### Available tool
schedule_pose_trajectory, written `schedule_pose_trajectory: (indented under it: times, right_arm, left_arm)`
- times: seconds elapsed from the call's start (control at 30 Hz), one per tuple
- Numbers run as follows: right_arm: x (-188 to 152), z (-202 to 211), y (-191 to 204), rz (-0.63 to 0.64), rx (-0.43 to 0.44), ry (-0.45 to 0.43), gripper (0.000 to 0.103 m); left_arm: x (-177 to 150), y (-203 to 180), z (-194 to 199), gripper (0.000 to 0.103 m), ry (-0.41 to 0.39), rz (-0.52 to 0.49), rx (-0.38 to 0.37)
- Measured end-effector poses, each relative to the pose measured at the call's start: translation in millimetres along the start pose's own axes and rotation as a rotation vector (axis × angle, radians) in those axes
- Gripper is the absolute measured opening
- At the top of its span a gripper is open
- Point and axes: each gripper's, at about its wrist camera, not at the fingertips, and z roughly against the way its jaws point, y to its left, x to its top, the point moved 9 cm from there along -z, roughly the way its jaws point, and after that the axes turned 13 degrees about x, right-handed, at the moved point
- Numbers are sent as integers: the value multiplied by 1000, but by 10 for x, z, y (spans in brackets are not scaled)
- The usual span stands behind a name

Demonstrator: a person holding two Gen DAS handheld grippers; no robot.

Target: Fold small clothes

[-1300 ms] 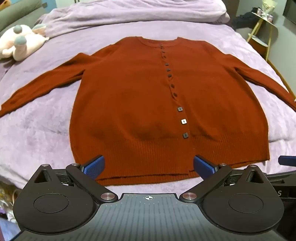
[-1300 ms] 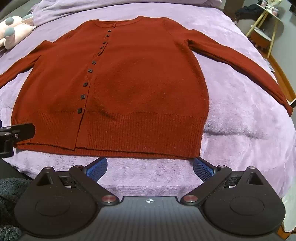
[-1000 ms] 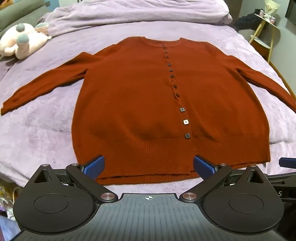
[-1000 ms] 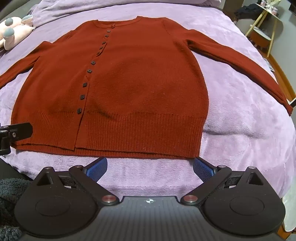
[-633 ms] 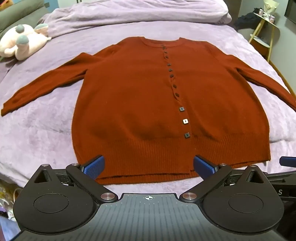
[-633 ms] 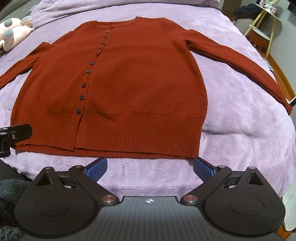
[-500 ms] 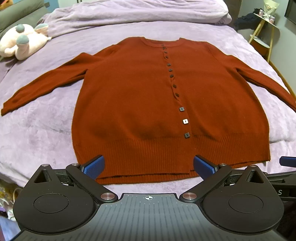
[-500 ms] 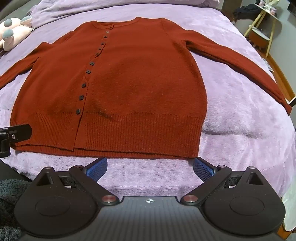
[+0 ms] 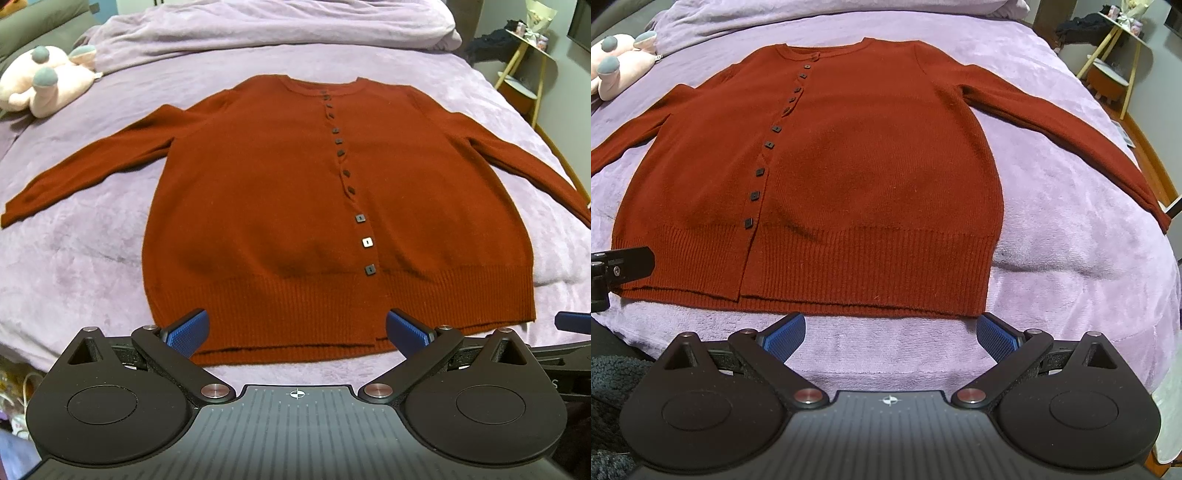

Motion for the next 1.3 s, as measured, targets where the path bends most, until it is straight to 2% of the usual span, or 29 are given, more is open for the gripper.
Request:
schedule_pose_trajectory:
  times: [1.3]
  right_arm:
    - [-18,-18,16,5,4,4,99]
  left_arm:
    - [2,14,8,103,12,7,-12]
